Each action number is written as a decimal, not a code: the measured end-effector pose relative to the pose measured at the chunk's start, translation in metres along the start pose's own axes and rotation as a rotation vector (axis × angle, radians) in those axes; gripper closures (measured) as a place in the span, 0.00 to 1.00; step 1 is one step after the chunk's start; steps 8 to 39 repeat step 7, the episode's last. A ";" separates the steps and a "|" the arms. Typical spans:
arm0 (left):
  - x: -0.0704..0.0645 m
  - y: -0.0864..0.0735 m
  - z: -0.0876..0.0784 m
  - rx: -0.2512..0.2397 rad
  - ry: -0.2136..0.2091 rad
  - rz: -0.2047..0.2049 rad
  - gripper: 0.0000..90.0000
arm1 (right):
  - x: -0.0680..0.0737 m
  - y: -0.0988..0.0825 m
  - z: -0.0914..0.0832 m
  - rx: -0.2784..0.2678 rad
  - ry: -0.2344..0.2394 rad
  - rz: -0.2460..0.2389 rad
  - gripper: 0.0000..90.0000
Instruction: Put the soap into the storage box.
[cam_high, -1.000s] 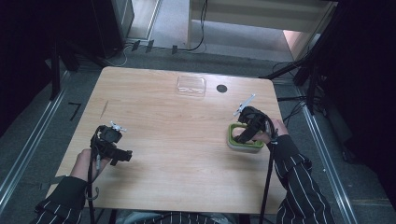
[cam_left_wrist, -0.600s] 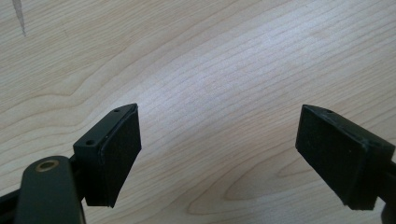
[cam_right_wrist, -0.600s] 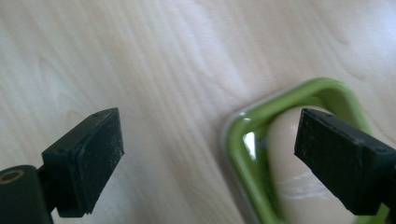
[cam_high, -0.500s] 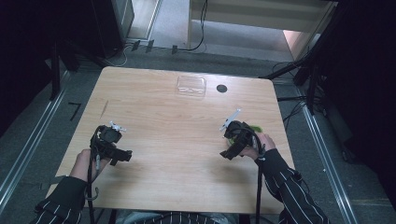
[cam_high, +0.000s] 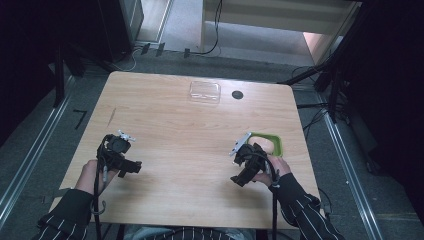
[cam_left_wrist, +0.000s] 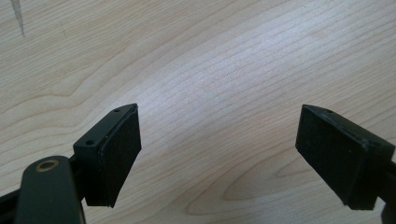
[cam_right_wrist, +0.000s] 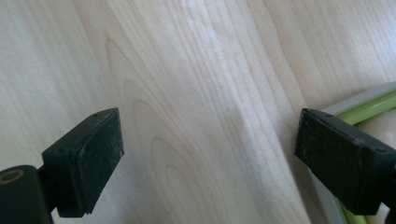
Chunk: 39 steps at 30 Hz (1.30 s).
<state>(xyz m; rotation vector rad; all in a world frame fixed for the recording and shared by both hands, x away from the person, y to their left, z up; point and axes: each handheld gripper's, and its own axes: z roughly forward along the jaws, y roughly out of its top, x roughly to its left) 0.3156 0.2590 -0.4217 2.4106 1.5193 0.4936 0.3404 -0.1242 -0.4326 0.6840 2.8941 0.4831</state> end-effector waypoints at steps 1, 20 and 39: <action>0.000 0.000 0.000 0.000 0.000 0.000 0.16 | 0.000 0.000 0.000 0.000 0.000 0.000 0.10; -0.001 0.001 0.001 0.000 -0.001 0.000 0.16 | 0.003 0.000 0.004 0.019 -0.001 -0.021 0.10; -0.001 0.001 0.001 0.000 -0.001 0.000 0.16 | 0.003 0.000 0.004 0.019 -0.001 -0.021 0.10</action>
